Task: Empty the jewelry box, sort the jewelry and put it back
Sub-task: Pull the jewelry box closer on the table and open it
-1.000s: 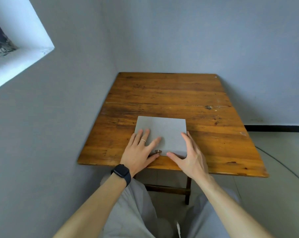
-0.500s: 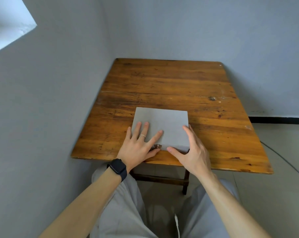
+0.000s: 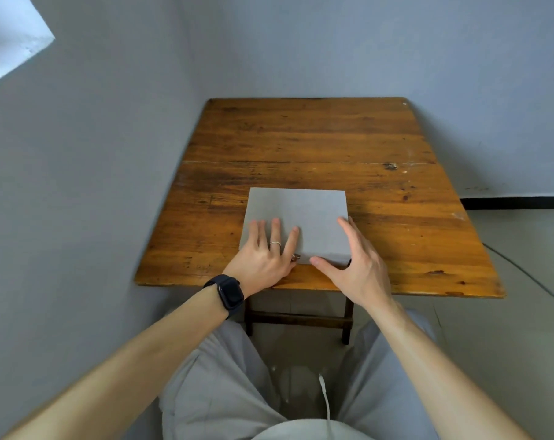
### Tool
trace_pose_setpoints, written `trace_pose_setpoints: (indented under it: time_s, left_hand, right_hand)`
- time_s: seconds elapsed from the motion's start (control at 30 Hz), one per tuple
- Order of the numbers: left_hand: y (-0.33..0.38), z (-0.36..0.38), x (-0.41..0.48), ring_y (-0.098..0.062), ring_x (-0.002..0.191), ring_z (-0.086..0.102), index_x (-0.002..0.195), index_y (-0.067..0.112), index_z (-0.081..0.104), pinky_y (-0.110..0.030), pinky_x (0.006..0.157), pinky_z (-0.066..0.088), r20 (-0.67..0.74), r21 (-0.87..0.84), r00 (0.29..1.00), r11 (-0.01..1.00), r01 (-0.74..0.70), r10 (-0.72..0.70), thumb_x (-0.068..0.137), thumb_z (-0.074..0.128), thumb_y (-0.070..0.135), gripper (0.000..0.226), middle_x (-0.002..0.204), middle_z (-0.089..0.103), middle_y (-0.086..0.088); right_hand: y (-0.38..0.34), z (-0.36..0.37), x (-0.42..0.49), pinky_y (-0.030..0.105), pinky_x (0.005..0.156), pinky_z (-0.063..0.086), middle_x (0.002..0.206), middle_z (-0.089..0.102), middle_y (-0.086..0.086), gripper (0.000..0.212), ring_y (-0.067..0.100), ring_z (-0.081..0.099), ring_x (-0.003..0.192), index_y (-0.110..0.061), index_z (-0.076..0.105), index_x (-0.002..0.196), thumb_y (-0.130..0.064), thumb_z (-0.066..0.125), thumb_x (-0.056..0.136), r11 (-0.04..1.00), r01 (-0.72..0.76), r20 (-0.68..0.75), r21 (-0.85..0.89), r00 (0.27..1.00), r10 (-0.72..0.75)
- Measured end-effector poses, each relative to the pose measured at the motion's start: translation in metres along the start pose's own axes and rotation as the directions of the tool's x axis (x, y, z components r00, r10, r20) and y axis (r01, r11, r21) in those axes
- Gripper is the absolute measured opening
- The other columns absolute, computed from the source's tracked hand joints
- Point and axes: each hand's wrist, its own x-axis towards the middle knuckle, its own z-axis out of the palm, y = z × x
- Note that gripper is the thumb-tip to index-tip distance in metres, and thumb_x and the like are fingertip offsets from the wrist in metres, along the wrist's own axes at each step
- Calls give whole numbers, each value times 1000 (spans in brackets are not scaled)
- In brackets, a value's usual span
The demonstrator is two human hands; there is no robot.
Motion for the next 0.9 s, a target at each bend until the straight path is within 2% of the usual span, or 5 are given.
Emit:
trace_pose_setpoints:
  time_s: [0.33,0.57,0.7,0.8,0.9]
  left_hand:
    - [-7,-8,-2,-49,118,59,152,4,36,-50,85,58,113,-150,993,988,49,-32,107,21,44,62,138,53,-32]
    - [-10,-4,-6,-40,116,63,143,17,54,-47,84,58,48,-377,985,910,171,-165,101,53,44,51,133,62,-22]
    - [-9,-4,-11,-33,132,50,137,30,61,-51,100,50,146,-670,916,643,370,-375,95,58,50,46,144,55,-12]
    - [-2,2,-16,-27,149,23,142,40,52,-44,117,28,280,-735,829,447,510,-485,88,58,63,59,163,25,-8]
    - [5,6,-20,-19,152,11,151,50,29,-37,113,31,556,-762,663,12,648,-502,74,62,76,88,167,-6,11]
  right_hand:
    - [3,2,1,31,93,50,158,36,-4,96,19,47,135,-38,21,153,-86,53,76,1000,-11,13,13,1000,10]
    - [2,0,1,33,94,50,159,35,-4,96,20,46,136,-40,20,153,-87,51,75,1000,-22,19,20,1000,22]
    - [0,-2,1,31,93,48,158,36,-5,98,19,46,135,-40,18,152,-88,51,74,999,-37,34,23,999,36]
    - [-1,-2,2,24,86,45,150,44,-4,108,17,51,127,-37,12,153,-90,54,68,993,-107,61,55,993,104]
    - [-3,-3,3,23,85,44,148,45,-4,115,16,51,127,-38,8,152,-92,55,63,984,-162,78,80,985,156]
